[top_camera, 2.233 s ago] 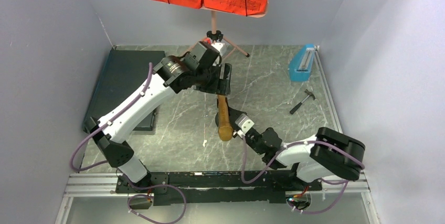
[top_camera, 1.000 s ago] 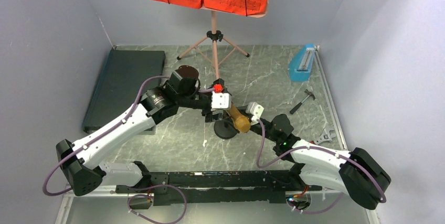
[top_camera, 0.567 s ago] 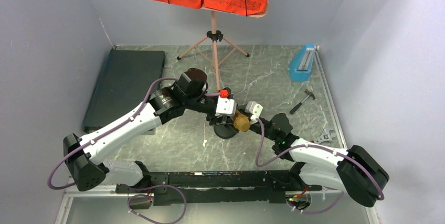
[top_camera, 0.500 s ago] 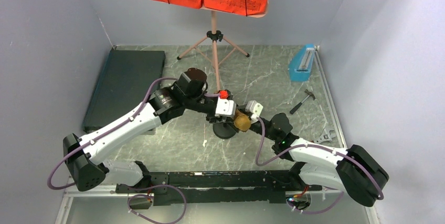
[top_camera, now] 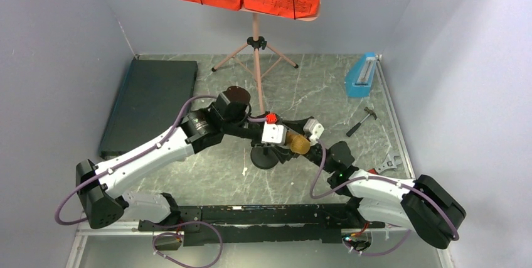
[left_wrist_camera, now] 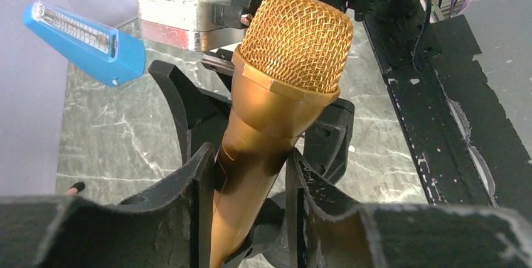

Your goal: Pack up the instrument practice props

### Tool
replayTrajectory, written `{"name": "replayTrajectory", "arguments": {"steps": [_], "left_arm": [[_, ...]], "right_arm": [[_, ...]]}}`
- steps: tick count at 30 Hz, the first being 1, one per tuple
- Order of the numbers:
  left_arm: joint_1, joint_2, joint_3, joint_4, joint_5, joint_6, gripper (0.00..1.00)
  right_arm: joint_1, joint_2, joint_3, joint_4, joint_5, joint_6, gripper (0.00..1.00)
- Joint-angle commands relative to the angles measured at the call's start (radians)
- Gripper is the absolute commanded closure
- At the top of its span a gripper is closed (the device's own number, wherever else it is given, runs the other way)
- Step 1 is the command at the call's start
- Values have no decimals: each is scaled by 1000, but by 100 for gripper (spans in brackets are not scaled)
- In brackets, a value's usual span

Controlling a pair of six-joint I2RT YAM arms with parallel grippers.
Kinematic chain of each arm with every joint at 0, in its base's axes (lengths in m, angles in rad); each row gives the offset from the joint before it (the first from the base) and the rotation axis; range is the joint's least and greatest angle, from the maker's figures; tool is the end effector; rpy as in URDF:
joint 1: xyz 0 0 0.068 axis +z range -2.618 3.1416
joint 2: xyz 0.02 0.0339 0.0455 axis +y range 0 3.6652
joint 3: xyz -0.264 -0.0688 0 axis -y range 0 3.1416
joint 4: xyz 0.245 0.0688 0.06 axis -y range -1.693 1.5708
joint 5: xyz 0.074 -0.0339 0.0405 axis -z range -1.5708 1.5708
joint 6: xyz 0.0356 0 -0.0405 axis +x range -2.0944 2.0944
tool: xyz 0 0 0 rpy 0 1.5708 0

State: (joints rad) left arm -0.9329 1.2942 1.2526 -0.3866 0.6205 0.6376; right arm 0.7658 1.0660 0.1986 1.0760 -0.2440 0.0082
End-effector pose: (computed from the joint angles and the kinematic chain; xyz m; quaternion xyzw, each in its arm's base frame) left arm 0.1554 -0.2444 0.3745 0.6831 0.4498 -0.3298 0.4715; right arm 0.1402 0.1467 0.2190 -0.3190 0.5457 0.3620 0.6852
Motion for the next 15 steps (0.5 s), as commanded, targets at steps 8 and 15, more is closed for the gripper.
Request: {"name": "replayTrajectory", "arguments": {"steps": [8, 15], "left_arm": [[-86, -50, -88, 186, -298, -224, 89], [-131, -42, -127, 279, -433, -259, 90]], "right_arm": [[8, 114, -137, 410, 42, -76, 5], [8, 272, -151, 631, 27, -20, 11]]}}
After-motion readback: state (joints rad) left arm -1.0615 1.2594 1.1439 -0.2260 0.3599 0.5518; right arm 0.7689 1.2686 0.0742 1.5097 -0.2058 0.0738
